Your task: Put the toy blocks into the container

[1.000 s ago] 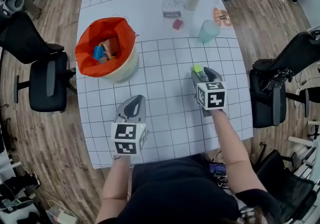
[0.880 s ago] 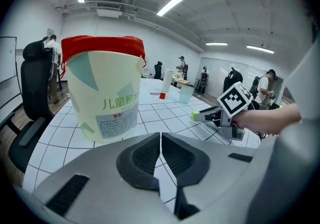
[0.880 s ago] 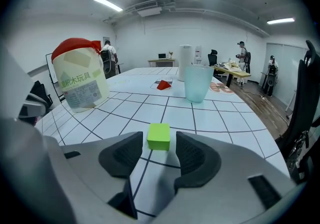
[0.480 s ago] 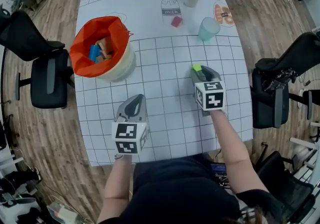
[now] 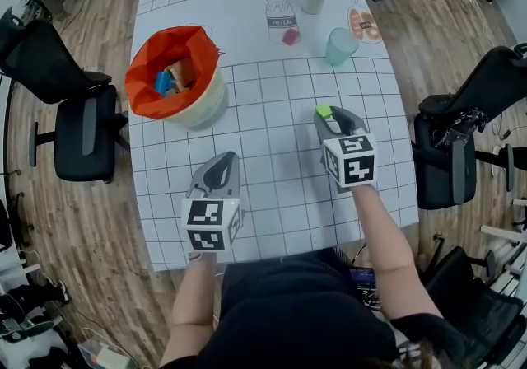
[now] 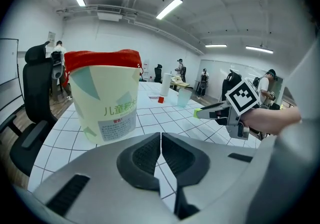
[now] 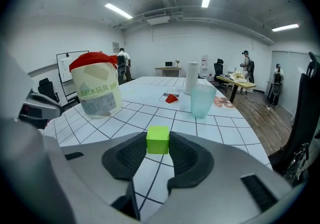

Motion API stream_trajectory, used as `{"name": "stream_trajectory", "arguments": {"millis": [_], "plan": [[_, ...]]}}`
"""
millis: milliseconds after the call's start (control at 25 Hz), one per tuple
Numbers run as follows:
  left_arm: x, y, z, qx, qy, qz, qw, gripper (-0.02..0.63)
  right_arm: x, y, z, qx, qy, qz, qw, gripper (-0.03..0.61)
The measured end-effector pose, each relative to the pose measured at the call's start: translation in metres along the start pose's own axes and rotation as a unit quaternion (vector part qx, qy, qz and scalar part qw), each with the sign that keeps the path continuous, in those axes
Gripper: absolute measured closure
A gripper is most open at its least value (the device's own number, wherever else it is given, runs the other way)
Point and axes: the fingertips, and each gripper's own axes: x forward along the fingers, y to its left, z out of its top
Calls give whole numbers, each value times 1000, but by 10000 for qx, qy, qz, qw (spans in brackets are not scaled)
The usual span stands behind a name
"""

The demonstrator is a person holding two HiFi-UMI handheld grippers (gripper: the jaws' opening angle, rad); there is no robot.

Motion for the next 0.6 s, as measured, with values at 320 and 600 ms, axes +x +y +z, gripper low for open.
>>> {"name": "stream_trajectory", "arguments": {"millis": [320, 600], "plan": [[-34, 7, 21, 46, -329, -12, 9994, 587, -36, 34, 37, -189, -311, 251, 9990, 425], [-60, 29, 42, 64, -618, 207, 9979, 586, -61, 78, 86, -420, -707, 641, 9945, 425]]}}
